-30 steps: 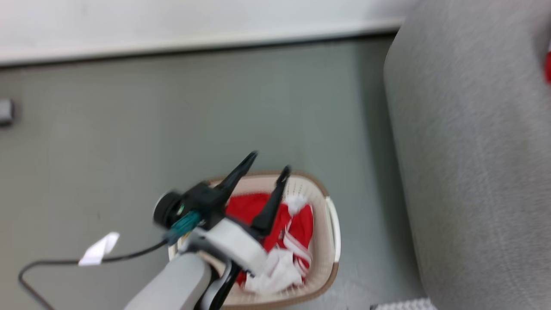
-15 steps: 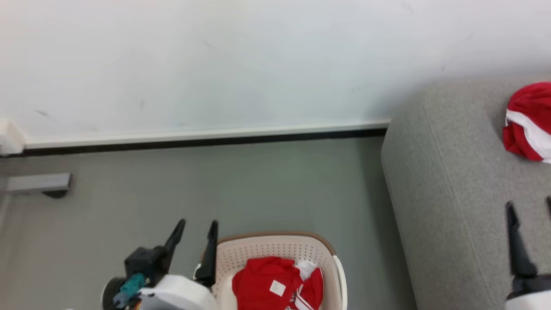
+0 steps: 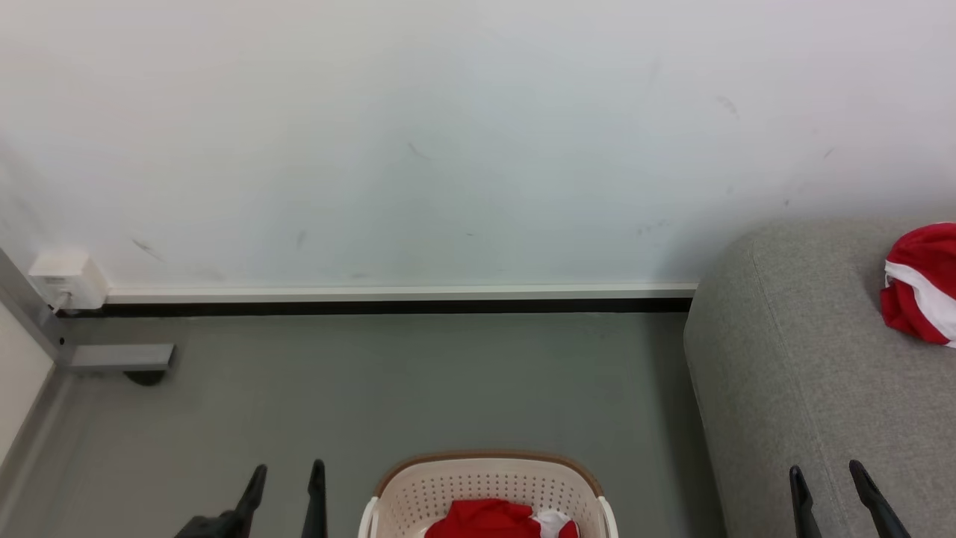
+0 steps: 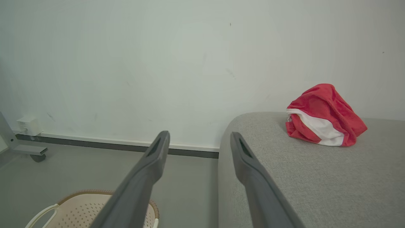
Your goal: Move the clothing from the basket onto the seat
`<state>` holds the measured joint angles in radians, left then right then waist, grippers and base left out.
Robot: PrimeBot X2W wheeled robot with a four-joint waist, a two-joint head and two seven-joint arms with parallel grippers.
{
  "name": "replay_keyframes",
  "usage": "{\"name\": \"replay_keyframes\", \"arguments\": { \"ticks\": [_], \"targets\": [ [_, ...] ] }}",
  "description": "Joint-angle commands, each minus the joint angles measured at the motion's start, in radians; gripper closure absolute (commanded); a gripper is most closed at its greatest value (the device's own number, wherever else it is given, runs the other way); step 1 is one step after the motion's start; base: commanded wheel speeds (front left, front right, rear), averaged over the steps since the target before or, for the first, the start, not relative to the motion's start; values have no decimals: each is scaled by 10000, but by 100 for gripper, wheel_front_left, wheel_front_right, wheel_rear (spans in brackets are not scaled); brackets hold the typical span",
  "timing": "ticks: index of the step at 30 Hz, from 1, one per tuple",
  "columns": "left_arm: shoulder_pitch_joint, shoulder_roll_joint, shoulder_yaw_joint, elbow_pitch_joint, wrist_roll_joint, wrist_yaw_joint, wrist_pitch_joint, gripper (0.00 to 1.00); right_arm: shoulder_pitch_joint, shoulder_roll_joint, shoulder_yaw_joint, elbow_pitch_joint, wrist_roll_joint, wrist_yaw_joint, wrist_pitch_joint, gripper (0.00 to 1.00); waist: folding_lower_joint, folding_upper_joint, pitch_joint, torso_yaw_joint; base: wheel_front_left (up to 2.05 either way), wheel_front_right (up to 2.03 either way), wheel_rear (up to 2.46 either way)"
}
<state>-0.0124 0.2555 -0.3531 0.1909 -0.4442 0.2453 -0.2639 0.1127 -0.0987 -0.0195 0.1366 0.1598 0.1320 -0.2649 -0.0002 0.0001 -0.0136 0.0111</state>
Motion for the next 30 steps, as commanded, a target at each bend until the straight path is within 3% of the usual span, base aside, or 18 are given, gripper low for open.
{"name": "replay_keyframes", "arguments": {
  "ticks": [1,17,30],
  "targets": [
    [249,-77,160,47,204,-96,-6,0,195,31,4,81,-103,-25,10,0,2,-1,-128,28,0,0,0],
    [755,-859,1277,78,1295,-1024,-8,0,286,250,41,612,-202,-25,10,0,2,-1,-398,43,0,0,0],
    [746,-1200,1728,251,1752,-1485,-8,0,169,276,133,666,-90,-25,10,0,2,-1,-382,-118,0,0,0]
  ]
}}
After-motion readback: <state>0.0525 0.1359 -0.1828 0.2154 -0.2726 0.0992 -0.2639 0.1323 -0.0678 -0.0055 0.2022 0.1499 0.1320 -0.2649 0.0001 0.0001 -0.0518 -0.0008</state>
